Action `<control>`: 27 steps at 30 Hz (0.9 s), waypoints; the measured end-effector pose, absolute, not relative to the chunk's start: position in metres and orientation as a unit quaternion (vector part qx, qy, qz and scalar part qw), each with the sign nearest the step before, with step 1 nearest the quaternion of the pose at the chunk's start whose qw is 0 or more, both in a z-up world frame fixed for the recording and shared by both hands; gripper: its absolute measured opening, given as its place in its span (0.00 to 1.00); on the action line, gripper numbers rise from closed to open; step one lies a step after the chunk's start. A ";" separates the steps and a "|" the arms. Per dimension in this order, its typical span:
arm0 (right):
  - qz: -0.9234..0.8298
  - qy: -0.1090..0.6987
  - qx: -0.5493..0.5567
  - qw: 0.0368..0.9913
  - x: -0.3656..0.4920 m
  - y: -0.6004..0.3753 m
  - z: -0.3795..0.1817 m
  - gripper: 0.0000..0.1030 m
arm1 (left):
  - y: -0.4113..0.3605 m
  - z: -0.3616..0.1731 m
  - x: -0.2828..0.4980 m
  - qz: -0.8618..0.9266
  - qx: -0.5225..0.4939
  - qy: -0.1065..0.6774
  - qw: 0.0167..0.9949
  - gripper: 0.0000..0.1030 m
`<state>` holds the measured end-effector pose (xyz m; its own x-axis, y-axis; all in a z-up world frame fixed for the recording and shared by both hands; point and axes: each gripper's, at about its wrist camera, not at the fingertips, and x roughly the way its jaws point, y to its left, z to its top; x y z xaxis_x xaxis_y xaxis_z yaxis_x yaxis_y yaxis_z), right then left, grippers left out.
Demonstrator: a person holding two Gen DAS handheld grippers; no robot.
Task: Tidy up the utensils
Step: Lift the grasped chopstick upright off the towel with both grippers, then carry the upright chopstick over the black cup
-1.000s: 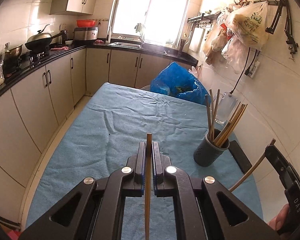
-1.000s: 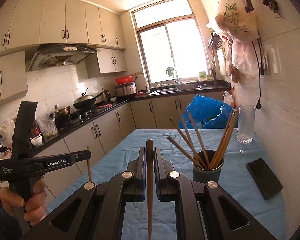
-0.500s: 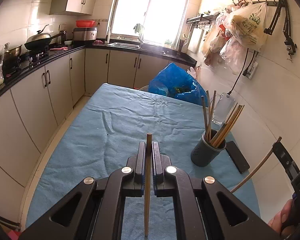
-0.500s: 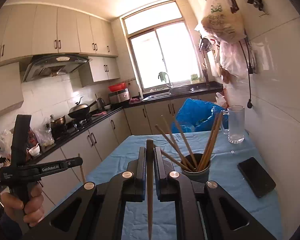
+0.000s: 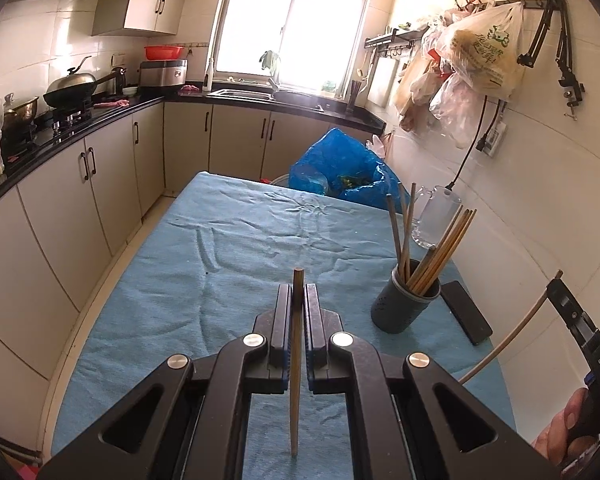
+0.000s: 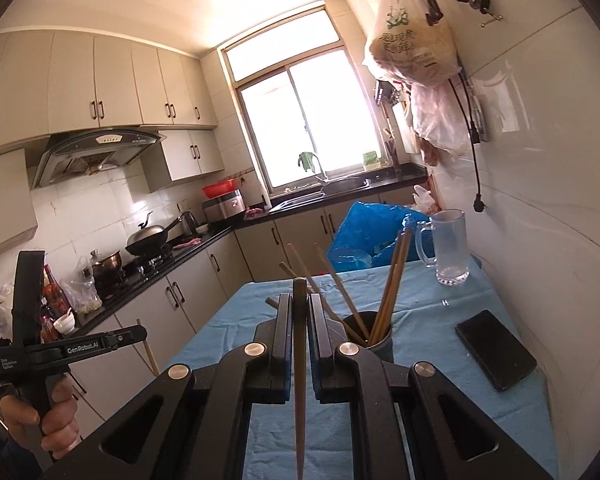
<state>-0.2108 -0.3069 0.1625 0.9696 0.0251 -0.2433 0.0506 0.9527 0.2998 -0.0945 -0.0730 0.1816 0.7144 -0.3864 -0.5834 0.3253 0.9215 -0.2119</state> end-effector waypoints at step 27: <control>-0.039 0.090 0.197 0.975 -0.244 -0.360 0.178 0.08 | -0.130 0.239 -0.111 -0.276 -0.035 0.307 0.910 0.05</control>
